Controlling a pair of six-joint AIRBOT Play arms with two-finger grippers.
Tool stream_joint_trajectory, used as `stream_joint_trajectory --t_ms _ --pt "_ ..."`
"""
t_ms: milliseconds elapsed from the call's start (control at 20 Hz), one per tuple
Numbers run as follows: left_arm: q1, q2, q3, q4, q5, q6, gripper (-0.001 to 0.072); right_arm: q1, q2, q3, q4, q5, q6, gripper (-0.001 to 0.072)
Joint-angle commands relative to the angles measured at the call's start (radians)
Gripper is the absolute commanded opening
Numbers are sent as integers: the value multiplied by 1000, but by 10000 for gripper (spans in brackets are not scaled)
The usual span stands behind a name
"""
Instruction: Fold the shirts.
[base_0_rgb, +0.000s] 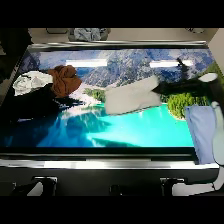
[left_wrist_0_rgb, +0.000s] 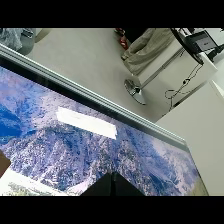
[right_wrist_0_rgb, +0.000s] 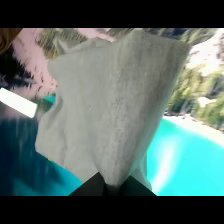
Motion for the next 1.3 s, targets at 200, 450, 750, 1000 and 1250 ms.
stream_joint_trajectory --t_ms 200,450,750,1000,1250 --pt "0 0 -2 97 0 1 33 -415 196 41 -93 48 111 45" --pt "0 0 -2 104 1 1 33 -616 235 43 -87 105 134 45" --pt "0 0 -2 103 0 1 32 -780 289 48 -61 113 171 45" --pt "0 0 -2 103 0 1 33 -900 326 47 -39 182 187 46" --pt "0 1 -2 103 0 1 33 -900 333 2 -453 410 223 46"
